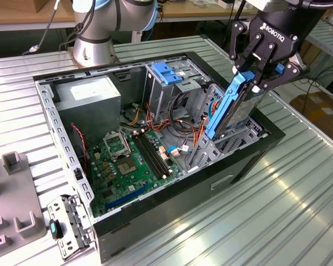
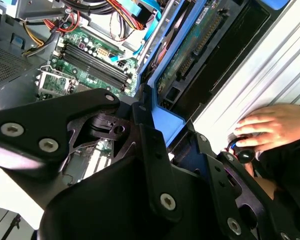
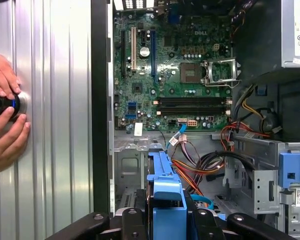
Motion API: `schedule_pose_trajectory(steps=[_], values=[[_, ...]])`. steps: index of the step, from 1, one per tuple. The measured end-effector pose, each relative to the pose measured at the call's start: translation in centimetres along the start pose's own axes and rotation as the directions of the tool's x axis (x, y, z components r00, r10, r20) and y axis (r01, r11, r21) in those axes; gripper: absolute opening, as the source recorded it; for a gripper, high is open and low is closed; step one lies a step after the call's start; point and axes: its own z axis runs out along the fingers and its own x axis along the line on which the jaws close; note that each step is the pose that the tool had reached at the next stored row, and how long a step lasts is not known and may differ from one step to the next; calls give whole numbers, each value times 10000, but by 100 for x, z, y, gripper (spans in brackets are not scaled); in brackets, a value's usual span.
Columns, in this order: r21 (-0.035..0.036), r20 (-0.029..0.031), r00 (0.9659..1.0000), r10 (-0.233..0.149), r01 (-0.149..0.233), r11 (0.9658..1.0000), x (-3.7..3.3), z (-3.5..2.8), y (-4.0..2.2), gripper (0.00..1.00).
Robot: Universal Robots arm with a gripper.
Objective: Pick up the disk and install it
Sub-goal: 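Insert the disk into the insertion slot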
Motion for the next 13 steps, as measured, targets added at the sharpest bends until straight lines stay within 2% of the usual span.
schedule_pose_trajectory(steps=[8,13], values=[[0,-1,10000,0,0,10000,4,46,-1,37],[0,-1,10000,0,0,10000,4,49,-1,37]])
